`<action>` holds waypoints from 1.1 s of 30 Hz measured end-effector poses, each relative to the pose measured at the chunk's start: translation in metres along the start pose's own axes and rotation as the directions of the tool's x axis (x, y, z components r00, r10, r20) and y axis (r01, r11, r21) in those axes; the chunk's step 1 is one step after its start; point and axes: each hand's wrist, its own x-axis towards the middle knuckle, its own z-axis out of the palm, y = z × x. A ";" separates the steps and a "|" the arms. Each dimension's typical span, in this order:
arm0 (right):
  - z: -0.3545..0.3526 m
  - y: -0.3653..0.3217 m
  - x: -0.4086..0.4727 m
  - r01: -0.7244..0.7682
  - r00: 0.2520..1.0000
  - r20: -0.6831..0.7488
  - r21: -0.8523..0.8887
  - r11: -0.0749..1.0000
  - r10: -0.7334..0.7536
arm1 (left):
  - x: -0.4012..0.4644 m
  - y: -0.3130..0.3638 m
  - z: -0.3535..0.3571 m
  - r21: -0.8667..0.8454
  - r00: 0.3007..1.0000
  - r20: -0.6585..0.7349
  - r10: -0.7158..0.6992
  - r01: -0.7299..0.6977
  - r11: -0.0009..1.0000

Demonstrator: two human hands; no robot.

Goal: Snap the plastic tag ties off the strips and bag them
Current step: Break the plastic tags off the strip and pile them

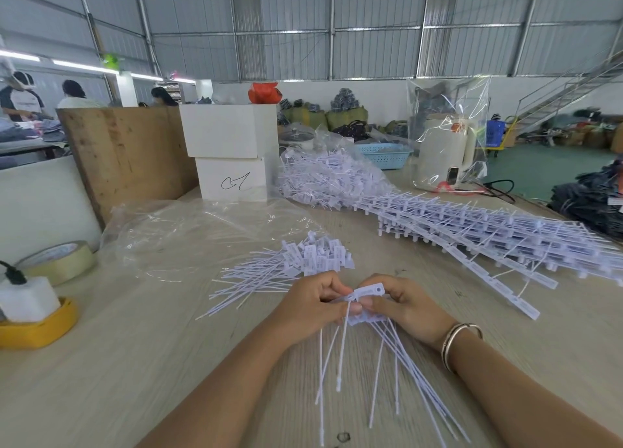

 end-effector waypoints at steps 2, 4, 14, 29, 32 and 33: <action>0.000 0.000 0.000 0.025 0.999 -0.025 -0.018 1.000 -0.026 | -0.002 0.003 -0.001 -0.034 1.000 0.018 0.021 -0.020 0.999; -0.002 0.000 0.000 0.041 0.994 -0.101 0.008 0.999 -0.040 | -0.003 0.003 -0.004 -0.053 0.999 0.035 0.026 -0.024 0.998; -0.002 0.013 0.007 -0.262 0.956 -0.244 -0.468 0.844 0.161 | -0.002 -0.012 -0.001 0.405 0.980 -0.067 0.186 -0.144 0.903; 0.016 0.007 0.006 -0.116 0.981 -0.191 -0.473 0.873 0.027 | -0.005 -0.002 0.010 0.552 0.927 0.003 0.375 -0.314 0.773; 0.008 0.006 0.007 -0.152 0.970 -0.230 -0.301 0.942 0.083 | -0.007 0.001 0.004 0.506 0.947 0.049 0.318 -0.298 0.810; 0.007 0.006 0.007 -0.157 0.964 -0.248 -0.256 0.954 0.092 | -0.007 0.001 0.001 0.492 0.951 0.052 0.303 -0.289 0.822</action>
